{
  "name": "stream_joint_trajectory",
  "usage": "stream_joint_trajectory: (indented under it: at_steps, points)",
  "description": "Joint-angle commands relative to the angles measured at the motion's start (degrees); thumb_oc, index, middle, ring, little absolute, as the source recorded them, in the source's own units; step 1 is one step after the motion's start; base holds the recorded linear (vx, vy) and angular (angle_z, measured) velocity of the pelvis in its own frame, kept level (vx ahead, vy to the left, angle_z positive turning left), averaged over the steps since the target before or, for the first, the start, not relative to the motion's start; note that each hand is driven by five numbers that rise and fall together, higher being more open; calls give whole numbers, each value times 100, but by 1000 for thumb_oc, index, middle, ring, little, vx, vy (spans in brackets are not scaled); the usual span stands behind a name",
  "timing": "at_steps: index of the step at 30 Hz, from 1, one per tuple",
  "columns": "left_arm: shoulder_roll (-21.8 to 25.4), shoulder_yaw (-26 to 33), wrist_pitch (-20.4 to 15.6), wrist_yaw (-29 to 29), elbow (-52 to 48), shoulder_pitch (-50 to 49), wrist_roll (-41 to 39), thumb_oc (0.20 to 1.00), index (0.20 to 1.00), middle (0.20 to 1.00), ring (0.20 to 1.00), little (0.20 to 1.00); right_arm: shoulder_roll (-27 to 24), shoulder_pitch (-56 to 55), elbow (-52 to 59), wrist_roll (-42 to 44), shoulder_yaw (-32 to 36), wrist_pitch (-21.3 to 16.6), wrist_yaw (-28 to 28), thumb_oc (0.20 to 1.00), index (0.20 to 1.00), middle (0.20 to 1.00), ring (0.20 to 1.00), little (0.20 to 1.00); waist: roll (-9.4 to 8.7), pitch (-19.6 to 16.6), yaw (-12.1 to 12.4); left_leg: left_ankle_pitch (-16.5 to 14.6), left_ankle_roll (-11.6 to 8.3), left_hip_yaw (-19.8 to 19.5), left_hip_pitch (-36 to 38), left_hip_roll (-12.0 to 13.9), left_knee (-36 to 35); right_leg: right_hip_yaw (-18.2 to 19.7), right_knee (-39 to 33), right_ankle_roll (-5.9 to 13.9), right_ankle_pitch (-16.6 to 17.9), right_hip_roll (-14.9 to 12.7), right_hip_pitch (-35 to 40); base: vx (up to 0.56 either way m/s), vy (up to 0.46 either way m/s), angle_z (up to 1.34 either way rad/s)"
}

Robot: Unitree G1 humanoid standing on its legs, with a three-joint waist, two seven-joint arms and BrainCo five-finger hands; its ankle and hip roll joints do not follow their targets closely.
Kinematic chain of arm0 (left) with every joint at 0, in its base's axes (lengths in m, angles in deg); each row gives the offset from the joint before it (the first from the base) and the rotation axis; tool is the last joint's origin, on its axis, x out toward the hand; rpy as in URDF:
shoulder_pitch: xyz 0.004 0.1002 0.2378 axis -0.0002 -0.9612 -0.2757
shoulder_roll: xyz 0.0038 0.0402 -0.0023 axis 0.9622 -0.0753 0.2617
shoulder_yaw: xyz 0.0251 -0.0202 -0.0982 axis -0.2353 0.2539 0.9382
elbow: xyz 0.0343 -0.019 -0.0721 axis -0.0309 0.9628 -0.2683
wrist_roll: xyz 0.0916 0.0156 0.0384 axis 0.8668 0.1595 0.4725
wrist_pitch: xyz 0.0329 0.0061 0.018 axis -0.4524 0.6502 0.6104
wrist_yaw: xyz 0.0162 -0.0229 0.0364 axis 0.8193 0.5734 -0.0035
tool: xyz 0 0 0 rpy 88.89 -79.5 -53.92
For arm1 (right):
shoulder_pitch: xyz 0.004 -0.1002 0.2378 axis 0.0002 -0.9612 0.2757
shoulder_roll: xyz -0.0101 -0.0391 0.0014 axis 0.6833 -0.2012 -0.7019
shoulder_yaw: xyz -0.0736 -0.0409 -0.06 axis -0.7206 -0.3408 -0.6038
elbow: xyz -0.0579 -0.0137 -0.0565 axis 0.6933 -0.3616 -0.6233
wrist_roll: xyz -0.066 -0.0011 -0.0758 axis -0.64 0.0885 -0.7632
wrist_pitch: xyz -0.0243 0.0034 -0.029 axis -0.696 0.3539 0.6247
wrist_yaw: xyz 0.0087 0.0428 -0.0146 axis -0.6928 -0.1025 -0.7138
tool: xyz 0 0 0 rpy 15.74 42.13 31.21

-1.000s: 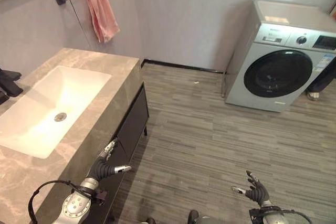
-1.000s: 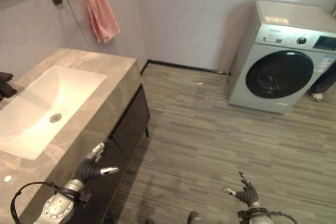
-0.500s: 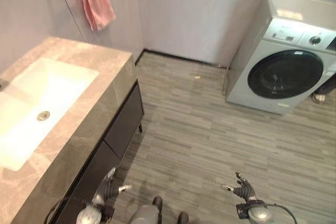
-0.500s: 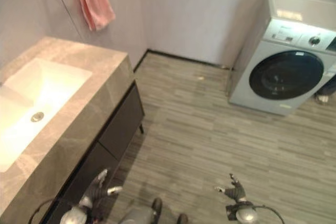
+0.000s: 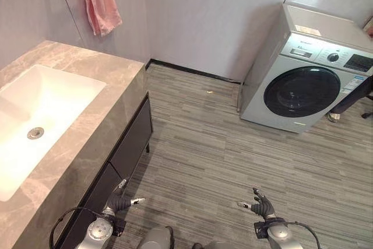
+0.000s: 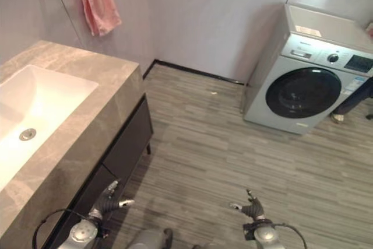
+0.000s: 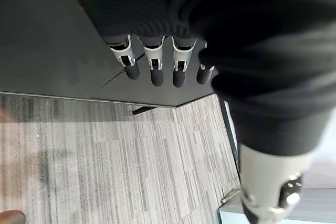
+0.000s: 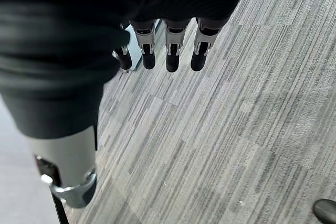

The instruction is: Put brush and paste in cup on sink, flatten towel.

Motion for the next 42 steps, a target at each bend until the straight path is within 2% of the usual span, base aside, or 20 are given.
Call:
stream_joint_trajectory:
  at_steps: [1,4,6,7,10,14,18,21,22,23,24,25,27,30,32,33,35,37,41,42]
  points:
    - [190,-5,-160,-68,-422,-19,170,1000,1000,1000,1000,1000,-163,149,487,71,1,-136,-32,1000,1000,1000,1000,1000,134,280,-38,-4,148,39,239,-42,49,193,822,653,1723,-203,-654,-16,140,-16]
    - [166,85,-148,-87,-397,-56,188,1000,1000,1000,1000,1000,-203,72,652,50,50,-153,-68,1000,1000,1000,1000,1000,161,261,-166,-7,146,-17,431,-84,-78,223,572,562,1436,10,-1009,84,97,-10]
    - [126,121,-157,-100,-268,-54,196,1000,1000,1000,1000,1000,-202,54,609,92,76,-157,-87,1000,1000,1000,1000,1000,153,253,-183,-67,130,2,539,-99,-139,28,200,509,1409,-87,-1060,135,19,-8]
    - [84,160,-151,-113,-193,-51,165,1000,1000,1000,1000,1000,-218,44,597,95,78,-156,-80,1000,1000,1000,1000,1000,129,260,-214,-154,117,66,610,-104,-169,-158,-305,488,1504,-195,-1180,207,-3,-3]
    - [-22,261,-147,-163,-9,-36,163,1000,1000,1000,1000,1000,-214,10,569,78,38,-115,-62,1000,1000,1000,1000,1000,73,319,-303,-348,18,51,874,-63,-151,-175,-1152,596,1928,-338,-1455,251,-51,-10]
    - [-82,233,-141,-207,125,3,163,1000,1000,1000,1000,1000,-208,-46,531,120,46,-116,-89,1000,1000,1000,1000,1000,67,162,-393,-305,-88,-132,1109,97,-336,-75,-1195,510,1938,-120,-1336,292,-98,7]
    - [-165,234,-129,-238,272,79,63,1000,1000,1000,1000,1000,-270,-62,557,62,-5,-121,-135,1000,1000,1000,1000,1000,96,28,-427,-227,-192,-302,1301,291,-594,-243,-1042,414,1757,32,-1286,241,-111,28]
    - [-193,248,-106,-243,395,111,-17,1000,1000,1000,1000,1000,-329,-102,617,-34,-43,-110,-159,1000,1000,1000,1000,1000,108,-131,-480,-10,-347,-426,1557,580,-880,-368,-893,341,1495,185,-1228,262,-128,23]
    - [-212,246,-68,-211,445,133,-82,1000,1000,1000,1000,1000,-368,-162,748,-26,-43,-115,-186,1000,1000,1000,1000,1000,106,-154,-488,354,-508,-414,1407,752,-565,-401,-923,243,1332,286,-1067,426,-303,10]
    - [-153,230,-53,-195,412,171,-53,1000,1000,1000,1000,1000,-442,-221,889,-20,-43,-140,-198,1000,1000,1000,1000,1000,4,-72,-437,885,-604,-362,896,833,535,-427,-1055,94,1258,333,-805,329,-316,19]
    - [-121,194,-69,-190,398,228,-77,1000,1000,1000,1000,1000,-495,-207,895,-22,-40,-148,-188,1000,1000,1000,1000,1000,-53,36,-362,1026,-605,-403,571,780,1017,-438,-1162,25,1247,356,-660,253,-298,46]
    - [-95,145,-66,-236,375,339,-124,1000,1000,1000,1000,1000,-554,-146,938,-49,-55,-135,-143,1000,1000,1000,1000,1000,-169,241,-180,872,-509,-513,-42,327,1287,-339,-1352,5,1242,303,-408,169,-155,51]
    - [-75,194,-115,-242,417,347,-186,1000,1000,1000,1000,1000,-597,-101,841,-44,-13,-133,-148,1000,1000,1000,1000,1000,-219,306,-105,637,-426,-184,-608,239,1054,-331,-1495,95,1226,238,-204,192,-47,7]
    - [-46,229,-160,-235,444,273,-159,1000,1000,1000,1000,1000,-606,-105,812,-70,-22,-142,-148,1000,1000,1000,1000,1000,-242,295,108,654,-413,-18,-1191,78,560,-194,-1689,125,1162,267,94,256,43,-26]
    - [-16,312,-171,-224,410,188,-132,1000,1000,1000,1000,1000,-596,-115,852,-134,-57,-152,-182,1000,1000,1000,1000,1000,-177,242,246,1135,-500,17,-1348,92,-258,-143,-1866,145,1083,414,399,376,82,-4]
    - [7,322,-182,-222,400,141,-87,1000,1000,1000,1000,1000,-591,-150,863,-177,-80,-164,-200,1000,1000,1000,1000,1000,-130,223,295,1544,-580,47,-1339,170,-778,-75,-1934,141,1031,501,537,391,96,-20]
    - [32,364,-170,-229,400,105,-47,1000,1000,1000,1000,1000,-592,-138,886,-281,-146,-159,-216,1000,1000,1000,1000,1000,-95,180,385,1806,-646,189,-1501,330,-1320,-13,-2053,160,927,557,844,413,132,-42]
    - [49,425,-140,-236,403,105,-38,1000,1000,1000,1000,1000,-550,-146,936,-303,-152,-156,-243,1000,1000,1000,1000,1000,-98,130,383,1982,-645,506,-1338,442,-1361,-7,-1996,179,851,577,1010,370,151,-51]
    - [54,502,-138,-256,409,75,-26,1000,1000,1000,1000,1000,-395,-184,1012,-371,-156,-119,-312,1000,1000,1000,1000,1000,-297,-29,360,1715,-409,611,-1202,370,-1138,44,-1521,372,813,356,991,357,208,-23]
    - [101,517,-146,-254,374,65,-19,1000,1000,1000,1000,1000,-334,-164,1038,-318,-119,-108,-347,1000,1000,1000,1000,1000,-426,-57,358,1431,-329,700,-1241,341,-800,52,-1424,471,863,210,1040,490,347,-51]
